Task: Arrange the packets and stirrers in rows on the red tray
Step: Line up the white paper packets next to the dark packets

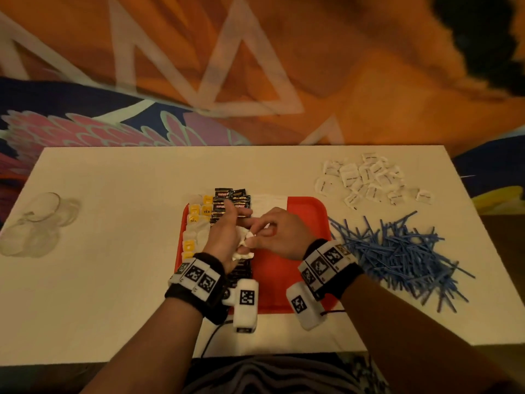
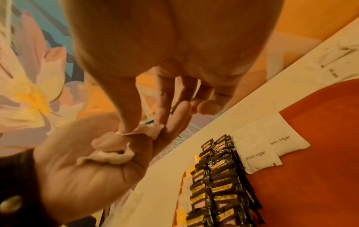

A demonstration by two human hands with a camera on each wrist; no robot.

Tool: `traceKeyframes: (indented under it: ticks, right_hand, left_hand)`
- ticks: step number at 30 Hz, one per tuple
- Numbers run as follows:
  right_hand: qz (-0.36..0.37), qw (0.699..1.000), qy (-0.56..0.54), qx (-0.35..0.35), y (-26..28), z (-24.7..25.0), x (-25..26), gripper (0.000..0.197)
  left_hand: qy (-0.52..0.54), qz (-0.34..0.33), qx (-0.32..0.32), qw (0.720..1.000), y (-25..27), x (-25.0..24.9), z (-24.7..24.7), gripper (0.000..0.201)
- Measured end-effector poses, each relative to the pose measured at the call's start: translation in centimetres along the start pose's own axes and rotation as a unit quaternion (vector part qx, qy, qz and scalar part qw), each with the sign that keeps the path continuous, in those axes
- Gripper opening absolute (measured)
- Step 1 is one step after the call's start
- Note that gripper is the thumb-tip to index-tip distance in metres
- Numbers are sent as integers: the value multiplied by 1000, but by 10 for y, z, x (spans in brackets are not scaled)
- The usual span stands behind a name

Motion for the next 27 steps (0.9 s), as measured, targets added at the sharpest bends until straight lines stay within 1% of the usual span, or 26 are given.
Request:
traceKeyframes:
  ticks: [2, 4, 6, 7, 9, 11, 14, 16, 17, 18, 20, 21, 23, 27]
  right_hand:
    - [2, 1000, -5, -8, 7, 6, 4, 15]
    - [-3, 1000, -18, -17, 13, 11, 7, 7]
    - [-12, 999, -24, -32, 16, 16, 7, 24]
    - [-16, 998, -27, -46, 16, 18, 6, 29]
    - [-15, 996, -36, -81, 19, 26, 8, 29]
    - [-6, 990, -63, -124, 22, 37, 9, 22]
    - [4, 982, -89, -168, 26, 51, 11, 14]
    - [7, 982, -73, -173, 28, 57, 14, 10]
    - [7, 984, -59, -167, 29, 58, 16, 8]
    - [9, 986, -43, -159, 29, 57, 17, 8]
    - [13, 988, -26, -154, 29, 55, 18, 7]
    - [15, 986, -29, -162, 30, 56, 18, 7]
    - [7, 980, -63, -187, 32, 58, 14, 7]
    - [-18, 962, -171, -211, 33, 54, 3, 8]
  left_hand:
    - [-8, 0, 16, 1000, 2, -2, -6, 61]
    - [-30, -2, 35, 999, 3, -4, -12, 58]
    - [-54, -13, 54, 997, 3, -6, -18, 54]
    - [-62, -23, 65, 996, 5, -8, -22, 50]
    - [-86, -48, 81, 992, 5, -11, -26, 43]
    - [-110, -72, 87, 988, 8, -15, -27, 38]
    - [-94, -61, 63, 992, 9, -16, -23, 38]
    - [-107, -58, 50, 991, 11, -16, -19, 44]
    - [-132, -71, 49, 987, 13, -18, -20, 46]
    - [-163, -93, 44, 981, 15, -21, -20, 43]
    - [-197, -128, 27, 972, 19, -28, -20, 29]
    - [-188, -130, 19, 973, 18, -29, -20, 21]
    - [-144, -113, 5, 983, 16, -28, -18, 13]
    - [-70, -86, 0, 994, 12, -20, -17, 8]
Point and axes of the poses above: each hand's wrist, its own y-axis away from the middle knuckle, its own z-axis out of the back of the hand, x = y × z, the point moved 8 cm from there along -y, towards the middle knuckle, and after that the axes turned 10 degrees about -y, right-handed, at the moved point
